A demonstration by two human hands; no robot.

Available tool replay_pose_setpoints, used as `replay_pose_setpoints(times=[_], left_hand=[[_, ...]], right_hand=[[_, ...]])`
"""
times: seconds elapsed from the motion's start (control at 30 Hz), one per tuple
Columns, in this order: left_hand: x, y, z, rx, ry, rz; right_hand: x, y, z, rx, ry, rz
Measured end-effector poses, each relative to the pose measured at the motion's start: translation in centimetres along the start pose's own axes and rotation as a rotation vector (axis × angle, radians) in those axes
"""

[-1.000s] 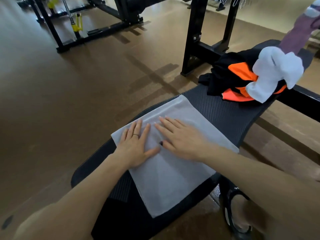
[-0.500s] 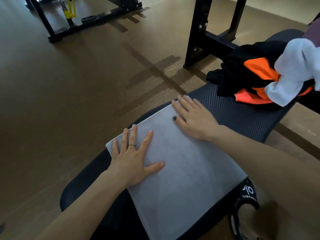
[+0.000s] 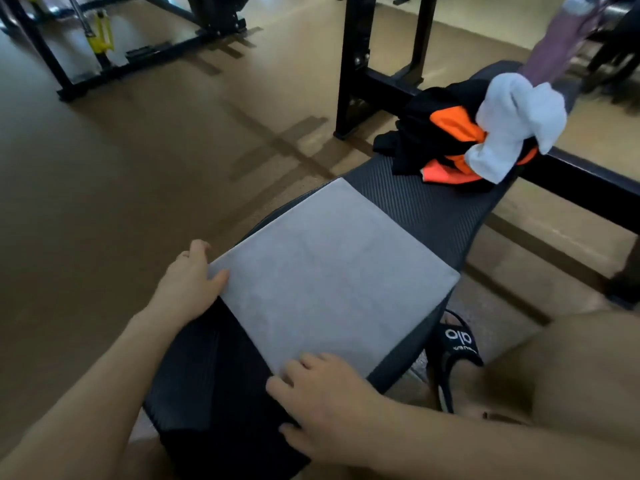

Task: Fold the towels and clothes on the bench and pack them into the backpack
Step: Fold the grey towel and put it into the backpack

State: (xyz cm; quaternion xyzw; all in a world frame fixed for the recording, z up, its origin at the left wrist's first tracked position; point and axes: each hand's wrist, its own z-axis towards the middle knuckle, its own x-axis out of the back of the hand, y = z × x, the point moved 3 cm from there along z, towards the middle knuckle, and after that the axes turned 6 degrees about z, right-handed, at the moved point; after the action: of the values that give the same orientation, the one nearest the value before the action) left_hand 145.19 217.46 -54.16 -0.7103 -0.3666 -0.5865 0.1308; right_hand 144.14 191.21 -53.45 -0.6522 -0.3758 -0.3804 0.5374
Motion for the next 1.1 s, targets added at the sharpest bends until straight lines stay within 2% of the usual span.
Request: replay_pose_setpoints(times=[0.13, 0.3, 0.5, 0.63, 0.8, 1.0, 1.1], left_hand=[[0.5, 0.1, 0.1, 0.026, 0.039, -0.037], [1.8, 1.0, -0.6, 0.017, 0.072, -0.125], [2.9, 1.7, -2.4, -0.009, 0.054, -0.220], [4.2, 1.0, -3.7, 0.018, 0.057, -0.403], [6.0, 1.6, -5.5, 0.026, 0.051, -0.663], [6.5, 4.6, -4.8, -0.178, 0.101, -0.572], [6.7, 7.4, -2.3, -0.278, 0.114, -0.421]], right_hand=[[-2.2, -1.1, -0.6, -0.079, 0.038, -0.135], [-1.0, -3.5, -0.5, -0.182, -0.031, -0.296], [-0.1, -4.4, -1.4, -0.259, -0.096, -0.332], [1.6, -4.2, -3.2, -0.271, -0.095, -0.175], [5.2, -2.9, -5.9, -0.303, 0.078, -0.032], [9.8, 3.3, -9.3, -0.434, 0.253, 0.067], [11.5, 8.0, -10.0, -0.550, 0.319, 0.189]])
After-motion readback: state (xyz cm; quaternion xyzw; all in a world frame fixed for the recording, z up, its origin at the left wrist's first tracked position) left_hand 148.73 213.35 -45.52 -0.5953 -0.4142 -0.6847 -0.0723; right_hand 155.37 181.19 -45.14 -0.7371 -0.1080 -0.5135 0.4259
